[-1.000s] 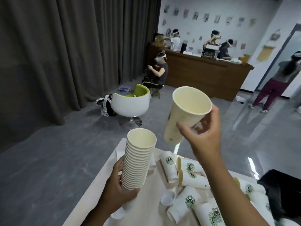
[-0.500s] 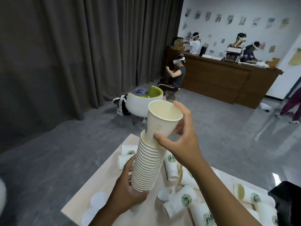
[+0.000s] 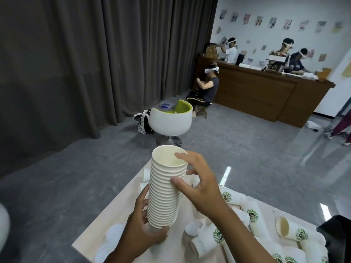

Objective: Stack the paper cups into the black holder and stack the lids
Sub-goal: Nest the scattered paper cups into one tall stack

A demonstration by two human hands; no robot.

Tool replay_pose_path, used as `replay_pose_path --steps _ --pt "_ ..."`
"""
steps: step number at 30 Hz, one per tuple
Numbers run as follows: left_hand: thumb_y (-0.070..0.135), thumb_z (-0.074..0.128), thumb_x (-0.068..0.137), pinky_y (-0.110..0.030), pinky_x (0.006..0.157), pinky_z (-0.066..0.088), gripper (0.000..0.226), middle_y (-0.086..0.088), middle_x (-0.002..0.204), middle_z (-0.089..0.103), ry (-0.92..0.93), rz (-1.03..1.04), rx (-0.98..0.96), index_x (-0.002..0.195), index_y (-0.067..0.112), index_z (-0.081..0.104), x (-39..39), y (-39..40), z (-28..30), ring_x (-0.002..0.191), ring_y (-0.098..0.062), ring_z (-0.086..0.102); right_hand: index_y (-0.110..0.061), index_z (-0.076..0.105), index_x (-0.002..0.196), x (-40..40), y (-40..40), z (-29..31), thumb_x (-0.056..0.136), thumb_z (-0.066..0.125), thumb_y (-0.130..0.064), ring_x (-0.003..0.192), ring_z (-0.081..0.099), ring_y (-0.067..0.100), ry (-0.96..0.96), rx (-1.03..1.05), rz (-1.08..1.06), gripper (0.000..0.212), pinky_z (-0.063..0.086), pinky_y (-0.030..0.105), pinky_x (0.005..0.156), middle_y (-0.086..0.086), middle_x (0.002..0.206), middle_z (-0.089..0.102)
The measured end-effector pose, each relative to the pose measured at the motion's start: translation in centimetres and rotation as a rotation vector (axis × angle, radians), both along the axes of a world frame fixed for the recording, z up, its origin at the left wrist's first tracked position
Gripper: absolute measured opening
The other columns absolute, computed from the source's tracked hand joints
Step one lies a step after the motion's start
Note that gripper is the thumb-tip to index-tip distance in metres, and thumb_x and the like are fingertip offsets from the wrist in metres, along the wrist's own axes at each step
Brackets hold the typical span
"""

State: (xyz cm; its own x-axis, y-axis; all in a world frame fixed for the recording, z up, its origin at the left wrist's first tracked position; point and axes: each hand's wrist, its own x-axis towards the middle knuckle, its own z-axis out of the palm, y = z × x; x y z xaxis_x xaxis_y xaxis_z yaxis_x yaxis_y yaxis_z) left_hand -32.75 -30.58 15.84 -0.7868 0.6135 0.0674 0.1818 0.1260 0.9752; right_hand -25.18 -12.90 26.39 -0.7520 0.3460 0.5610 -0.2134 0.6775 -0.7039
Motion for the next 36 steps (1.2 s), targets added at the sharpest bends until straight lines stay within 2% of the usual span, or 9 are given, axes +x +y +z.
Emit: replay_pose_path --steps 4,8,11,16,21,24,27,33,36 --pt "0.03 0.095 0.037 -0.036 0.106 0.053 0.135 0.012 0.142 0.054 -0.054 0.063 0.018 0.15 0.054 0.025 -1.7 -1.9 -0.9 0.127 -0.012 0.06 -0.041 0.041 0.151 -1.2 -0.7 -1.2 0.089 0.076 -0.036 0.128 0.057 0.018 -0.066 -0.148 0.057 0.072 0.054 0.028 0.094 -0.014 0.147 0.051" --pt "0.001 0.099 0.056 -0.011 0.083 0.056 0.132 0.039 0.124 0.062 0.024 0.158 0.042 0.125 0.087 0.027 -5.8 -5.1 -3.2 0.114 0.009 0.064 -0.051 0.042 0.147 -3.5 -0.1 -3.6 0.087 0.078 -0.027 0.123 0.06 0.018 -0.115 -0.289 -0.001 0.074 0.057 0.037 0.094 -0.017 0.14 0.055" --pt "-0.006 0.096 0.06 -0.01 0.084 0.055 0.132 0.044 0.125 0.059 0.038 0.209 0.071 0.13 0.083 0.029 -8.8 -6.8 -3.5 0.117 0.008 0.063 -0.055 0.042 0.145 -5.9 0.7 -7.0 0.086 0.081 -0.021 0.123 0.057 0.01 -0.277 -0.256 -0.017 0.079 0.056 0.042 0.095 -0.022 0.139 0.053" --pt "-0.006 0.096 0.059 -0.011 0.089 0.055 0.132 0.048 0.128 0.056 0.056 0.214 0.093 0.13 0.083 0.028 -13.4 -8.0 -3.8 0.118 0.011 0.061 -0.06 0.037 0.144 -10.1 1.1 -12.7 0.077 0.081 -0.035 0.132 0.045 0.006 -0.51 -0.117 0.022 0.084 0.047 0.036 0.106 -0.032 0.146 0.043" --pt "-0.003 0.098 0.058 -0.011 0.087 0.055 0.131 0.046 0.127 0.056 0.035 0.216 0.093 0.129 0.083 0.028 -17.5 -8.8 -4.6 0.117 0.011 0.061 -0.054 0.032 0.147 -14.9 1.9 -17.8 0.073 0.074 -0.041 0.141 0.037 0.018 -0.709 0.019 0.05 0.086 0.018 0.003 0.107 -0.013 0.15 0.044" --pt "-0.001 0.098 0.058 -0.015 0.087 0.058 0.131 0.027 0.137 0.057 0.019 0.214 0.084 0.132 0.081 0.027 -19.9 -9.1 -5.4 0.118 0.003 0.064 -0.058 0.029 0.146 -17.5 2.3 -20.0 0.07 0.071 -0.046 0.139 0.037 0.02 -0.784 0.147 0.059 0.088 0.027 0.028 0.115 -0.015 0.151 0.043" --pt "0.005 0.1 0.058 -0.027 0.094 0.059 0.131 0.032 0.135 0.057 -0.007 0.207 0.067 0.141 0.074 0.025 -22.0 -9.5 -6.2 0.123 -0.005 0.064 -0.057 0.022 0.146 -19.9 2.3 -21.4 0.072 0.075 -0.039 0.134 0.035 0.024 -0.894 0.256 0.056 0.093 0.039 0.049 0.105 -0.015 0.151 0.04" --pt "0.004 0.099 0.058 -0.02 0.093 0.058 0.134 0.04 0.131 0.056 -0.004 0.234 0.053 0.138 0.079 0.023 -24.9 -10.1 -7.1 0.123 -0.004 0.063 -0.049 0.023 0.155 -23.4 2.9 -24.3 0.08 0.071 -0.03 0.146 0.023 0.026 -1.086 0.436 0.127 0.091 0.028 0.052 0.113 -0.015 0.159 0.029" --pt "0.026 0.101 0.053 -0.021 0.093 0.058 0.127 0.035 0.134 0.056 -0.03 0.236 0.078 0.142 0.074 0.025 -26.1 -10.5 -7.3 0.125 -0.004 0.062 -0.05 0.027 0.153 -24.4 3.0 -25.4 0.082 0.067 -0.022 0.147 0.021 0.025 -1.121 0.516 0.143 0.086 0.026 0.052 0.116 -0.016 0.161 0.025"
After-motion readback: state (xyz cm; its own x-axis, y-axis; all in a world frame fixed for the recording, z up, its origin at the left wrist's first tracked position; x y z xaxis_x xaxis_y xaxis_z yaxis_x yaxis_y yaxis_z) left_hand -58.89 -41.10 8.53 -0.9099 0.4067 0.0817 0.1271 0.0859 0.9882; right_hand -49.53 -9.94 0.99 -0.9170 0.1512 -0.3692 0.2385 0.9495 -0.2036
